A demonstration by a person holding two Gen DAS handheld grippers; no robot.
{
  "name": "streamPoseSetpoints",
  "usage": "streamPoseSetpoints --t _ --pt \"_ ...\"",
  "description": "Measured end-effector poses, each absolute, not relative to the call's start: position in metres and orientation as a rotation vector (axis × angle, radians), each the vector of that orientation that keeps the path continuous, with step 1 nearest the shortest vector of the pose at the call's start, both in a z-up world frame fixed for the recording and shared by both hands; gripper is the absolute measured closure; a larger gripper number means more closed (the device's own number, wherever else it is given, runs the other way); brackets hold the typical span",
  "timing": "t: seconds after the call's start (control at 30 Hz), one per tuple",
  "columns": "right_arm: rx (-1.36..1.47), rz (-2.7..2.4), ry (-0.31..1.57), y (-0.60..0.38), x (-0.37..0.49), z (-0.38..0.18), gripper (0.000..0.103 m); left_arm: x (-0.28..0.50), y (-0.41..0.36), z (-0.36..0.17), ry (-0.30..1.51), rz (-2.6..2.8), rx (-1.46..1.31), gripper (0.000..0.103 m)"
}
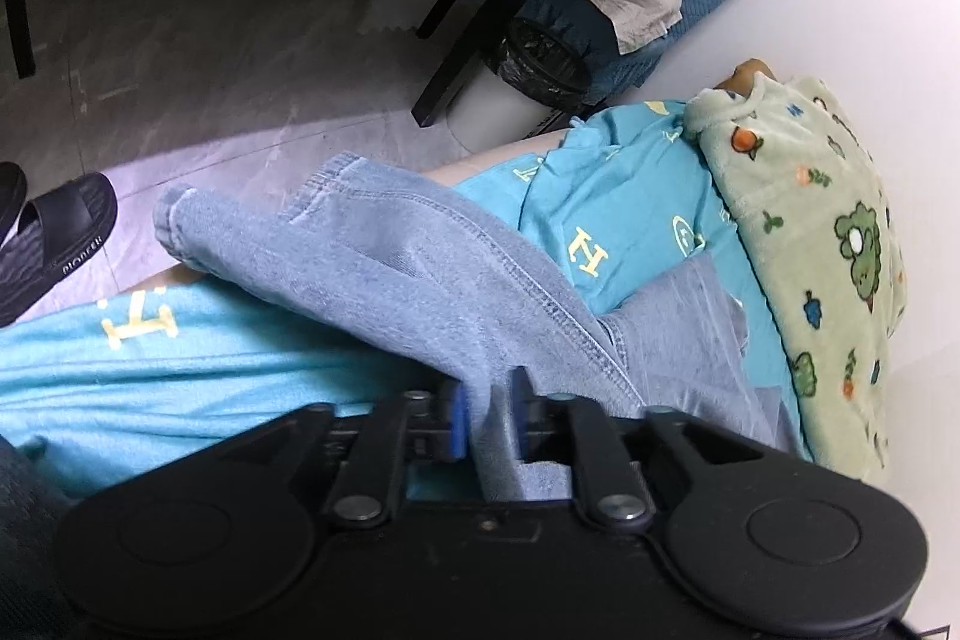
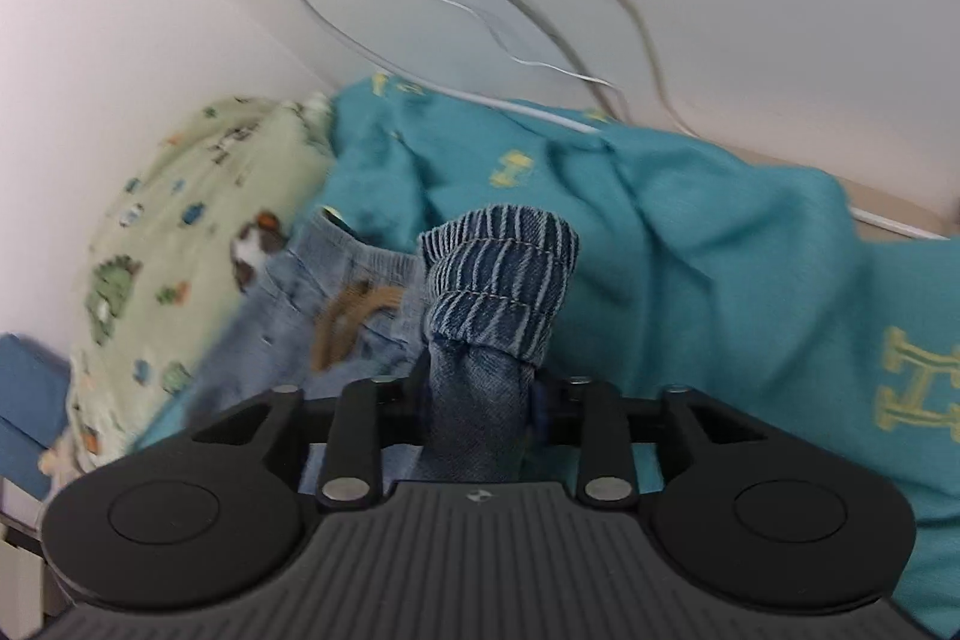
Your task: Fold clothes
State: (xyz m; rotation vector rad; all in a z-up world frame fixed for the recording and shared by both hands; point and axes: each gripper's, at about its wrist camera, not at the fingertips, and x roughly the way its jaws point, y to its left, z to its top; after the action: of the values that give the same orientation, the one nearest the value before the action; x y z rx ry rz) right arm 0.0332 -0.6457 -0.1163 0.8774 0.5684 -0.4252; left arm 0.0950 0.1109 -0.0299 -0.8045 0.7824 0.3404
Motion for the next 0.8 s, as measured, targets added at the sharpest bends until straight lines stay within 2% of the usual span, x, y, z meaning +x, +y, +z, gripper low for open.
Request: streamPoseSetpoints --t 0.03,0.07,0.4,0.8 --pt "0.865 -0.440 0.577 -0.645 0.031 -0.112 0.056 0.093 0.110 -0.028 0.783 0.341 -0.793 0.059" --pt "0.851 -0.454 0.586 -0.645 0.029 -0.108 0.052 0.090 0.108 -0.026 0.781 0.347 -0.776 0.055" --pt "0.590 -0.509 0.642 -0.606 0.005 -0.047 0.050 0.082 0.095 0.019 0.716 0.273 -0.562 0.049" --pt "0.407 -0.193 0.582 -0.464 0.074 0.038 0.050 0.108 0.087 0.060 0.666 0.163 -0.474 0.048"
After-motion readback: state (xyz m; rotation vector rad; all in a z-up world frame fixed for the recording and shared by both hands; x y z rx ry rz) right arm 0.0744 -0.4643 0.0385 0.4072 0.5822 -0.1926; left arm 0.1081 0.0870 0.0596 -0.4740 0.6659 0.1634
